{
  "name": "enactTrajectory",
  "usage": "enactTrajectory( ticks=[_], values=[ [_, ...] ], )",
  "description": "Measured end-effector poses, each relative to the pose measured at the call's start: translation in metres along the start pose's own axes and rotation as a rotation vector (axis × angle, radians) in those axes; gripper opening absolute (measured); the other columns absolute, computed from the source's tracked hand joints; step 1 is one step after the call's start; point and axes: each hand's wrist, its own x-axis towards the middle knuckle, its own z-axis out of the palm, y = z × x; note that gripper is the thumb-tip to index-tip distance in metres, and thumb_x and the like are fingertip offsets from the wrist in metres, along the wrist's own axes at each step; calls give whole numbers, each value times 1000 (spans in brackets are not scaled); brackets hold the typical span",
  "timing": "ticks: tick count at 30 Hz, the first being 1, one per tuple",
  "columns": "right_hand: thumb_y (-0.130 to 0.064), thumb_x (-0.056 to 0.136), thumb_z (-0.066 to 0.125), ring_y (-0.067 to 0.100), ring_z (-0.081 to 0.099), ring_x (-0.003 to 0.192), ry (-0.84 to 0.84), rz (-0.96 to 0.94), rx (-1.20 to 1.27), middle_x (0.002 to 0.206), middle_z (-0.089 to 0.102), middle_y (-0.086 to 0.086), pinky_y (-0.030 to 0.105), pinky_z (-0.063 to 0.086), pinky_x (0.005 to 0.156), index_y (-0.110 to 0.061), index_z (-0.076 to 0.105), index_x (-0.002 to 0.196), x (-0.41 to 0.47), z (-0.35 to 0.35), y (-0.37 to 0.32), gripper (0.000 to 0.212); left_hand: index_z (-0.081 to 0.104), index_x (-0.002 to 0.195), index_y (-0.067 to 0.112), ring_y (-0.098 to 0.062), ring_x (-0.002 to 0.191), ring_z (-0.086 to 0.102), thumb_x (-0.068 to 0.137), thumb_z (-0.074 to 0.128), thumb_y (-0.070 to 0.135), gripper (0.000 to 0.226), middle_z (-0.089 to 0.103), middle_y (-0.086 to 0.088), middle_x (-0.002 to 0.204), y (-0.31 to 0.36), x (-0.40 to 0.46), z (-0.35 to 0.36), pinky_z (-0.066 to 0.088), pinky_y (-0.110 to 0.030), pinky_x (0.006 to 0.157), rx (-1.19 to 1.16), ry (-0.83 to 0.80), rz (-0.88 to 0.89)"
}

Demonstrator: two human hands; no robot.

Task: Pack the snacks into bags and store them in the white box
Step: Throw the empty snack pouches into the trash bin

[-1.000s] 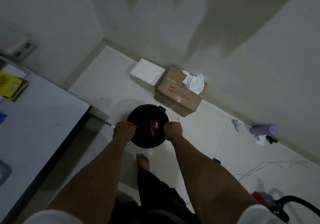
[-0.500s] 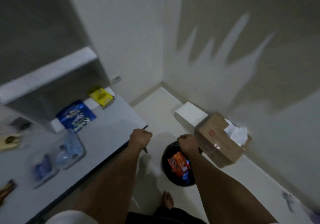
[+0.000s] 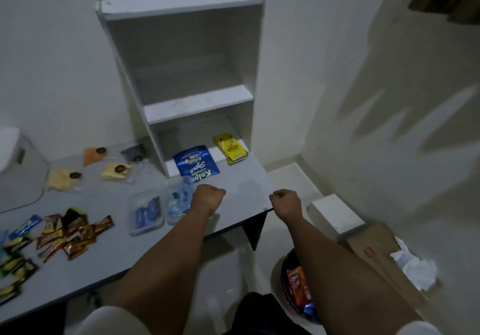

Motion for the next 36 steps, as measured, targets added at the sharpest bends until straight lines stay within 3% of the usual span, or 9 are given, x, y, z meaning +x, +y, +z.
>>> enactTrajectory(
  ticks=[4, 10, 17, 21, 24, 28, 30, 34, 36],
  values=[
    [-22, 92, 66, 30, 64, 120, -15, -37, -30, 124, 73, 10, 30, 46, 97, -5, 75, 118, 14, 20, -29, 32, 63, 113, -1, -37, 116, 61, 97, 60, 24, 30, 67, -19, 121, 4, 21, -20, 47, -37, 101, 30, 76, 14],
    [-20, 91, 66, 29, 64, 122, -60, -63, -105, 125, 73, 10, 29, 46, 101, -7, 75, 118, 75, 56, -65, 32, 68, 119, 7, -35, 110, 64, 90, 67, 31, 37, 70, -14, 120, 7, 86, -37, 46, -32, 87, 56, 145, -31],
    [-19, 92, 62, 37, 63, 119, -110, -117, -215, 123, 72, 17, 30, 47, 95, -8, 71, 122, 190, 104, -114, 33, 62, 124, 16, -35, 109, 64, 80, 62, 31, 46, 66, -12, 119, 19, 193, -45, 54, -42, 91, 330, 193, -86],
    [-20, 88, 64, 42, 60, 119, -151, -72, -259, 128, 64, 23, 37, 48, 93, -4, 59, 131, 247, 131, -138, 47, 53, 135, 16, -36, 103, 64, 71, 60, 49, 72, 63, -16, 117, 7, 263, -39, 57, -44, 87, 478, 91, -215],
    [-31, 84, 65, 46, 53, 126, -189, 11, -304, 136, 52, 23, 46, 48, 101, -9, 46, 140, 278, 148, -143, 62, 37, 150, 20, -38, 117, 56, 77, 65, 63, 90, 51, -18, 134, 1, 290, -33, 51, -48, 95, 548, 41, -330],
    [-42, 84, 66, 43, 51, 127, -232, 59, -407, 136, 49, 18, 48, 45, 99, -16, 40, 139, 299, 165, -143, 66, 6, 160, 27, -42, 123, 54, 42, 53, 101, 147, 38, -18, 154, -52, 349, -21, 46, -59, 102, 562, -22, -417],
    [-45, 79, 70, 42, 51, 128, -234, 83, -433, 138, 47, 15, 48, 46, 98, -19, 37, 140, 306, 172, -141, 74, -2, 159, 24, -43, 124, 54, 40, 59, 99, 153, 42, -18, 151, -54, 352, -22, 44, -60, 103, 520, -10, -456],
    [-49, 76, 71, 43, 52, 127, -196, 93, -405, 140, 44, 15, 46, 47, 95, -20, 35, 141, 316, 180, -135, 80, -6, 156, 10, -41, 125, 53, 63, 76, 75, 139, 54, -20, 139, -18, 320, -29, 42, -57, 104, 500, 81, -470],
    [-54, 75, 72, 42, 53, 125, -187, 106, -374, 138, 47, 16, 45, 47, 95, -20, 37, 140, 320, 180, -134, 82, 2, 154, 11, -41, 121, 56, 64, 81, 68, 132, 55, -21, 135, -20, 319, -29, 45, -57, 101, 465, 124, -477]
  ],
)
